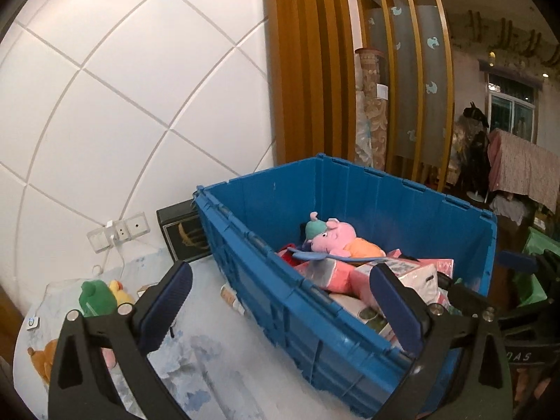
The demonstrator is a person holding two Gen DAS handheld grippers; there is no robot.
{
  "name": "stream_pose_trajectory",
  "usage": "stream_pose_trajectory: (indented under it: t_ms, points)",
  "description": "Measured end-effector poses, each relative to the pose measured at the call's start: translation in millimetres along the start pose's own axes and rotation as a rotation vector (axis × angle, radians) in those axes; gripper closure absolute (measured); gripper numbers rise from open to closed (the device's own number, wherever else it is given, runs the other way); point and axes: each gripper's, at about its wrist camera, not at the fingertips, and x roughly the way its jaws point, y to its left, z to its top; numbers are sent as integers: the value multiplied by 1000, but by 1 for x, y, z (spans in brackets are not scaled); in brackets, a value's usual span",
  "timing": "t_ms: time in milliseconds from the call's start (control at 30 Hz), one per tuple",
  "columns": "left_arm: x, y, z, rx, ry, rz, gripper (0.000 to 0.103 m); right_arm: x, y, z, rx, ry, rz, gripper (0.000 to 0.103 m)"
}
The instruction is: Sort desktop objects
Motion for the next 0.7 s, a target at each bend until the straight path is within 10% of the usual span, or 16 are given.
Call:
stream_pose_trajectory:
  t_ms: [700]
  points:
    - [-4, 14, -9, -20, 23, -3, 0, -2, 12, -5, 2, 15, -5, 0]
